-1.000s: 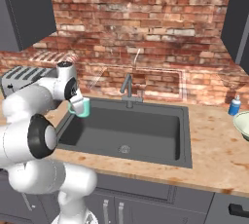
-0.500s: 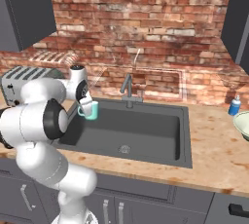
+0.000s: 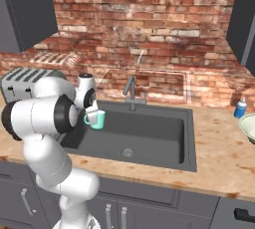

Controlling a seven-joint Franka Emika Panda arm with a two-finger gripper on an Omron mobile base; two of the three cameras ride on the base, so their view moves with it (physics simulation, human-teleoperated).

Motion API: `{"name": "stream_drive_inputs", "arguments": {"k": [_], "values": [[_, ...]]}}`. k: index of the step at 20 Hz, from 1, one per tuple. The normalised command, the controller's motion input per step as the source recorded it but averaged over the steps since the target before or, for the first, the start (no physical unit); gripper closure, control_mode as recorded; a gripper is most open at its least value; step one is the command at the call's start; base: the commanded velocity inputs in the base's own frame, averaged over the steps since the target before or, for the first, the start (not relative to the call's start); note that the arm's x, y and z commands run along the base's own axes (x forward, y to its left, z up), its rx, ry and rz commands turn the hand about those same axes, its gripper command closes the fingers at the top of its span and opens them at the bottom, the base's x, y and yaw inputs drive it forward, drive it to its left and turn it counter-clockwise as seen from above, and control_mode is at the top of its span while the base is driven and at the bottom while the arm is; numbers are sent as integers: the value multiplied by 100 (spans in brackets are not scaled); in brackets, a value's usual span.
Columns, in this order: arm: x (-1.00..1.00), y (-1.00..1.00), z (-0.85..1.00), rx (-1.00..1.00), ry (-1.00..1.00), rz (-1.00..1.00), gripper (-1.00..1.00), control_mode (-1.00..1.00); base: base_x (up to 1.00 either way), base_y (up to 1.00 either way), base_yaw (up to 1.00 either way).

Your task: Pick the mug and place it in the sink. Pick the bowl and place it in the open cabinet and then close the cabinet.

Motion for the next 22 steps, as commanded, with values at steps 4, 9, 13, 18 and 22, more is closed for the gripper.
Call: {"name": "stream_drive_inputs", "arguments": {"k": [4,9,13,18,22], "values": [[12,-3,-38,0,2,-10,100,-100,0,0,0],[26,-10,-36,0,1,-10,100,-100,0,0,0],[40,-17,-30,0,3,-8,100,-100,0,0,0],[35,-14,-25,0,4,-4,100,-100,0,0,0],[42,-5,-29,0,4,-3,100,-100,0,0,0]]}}
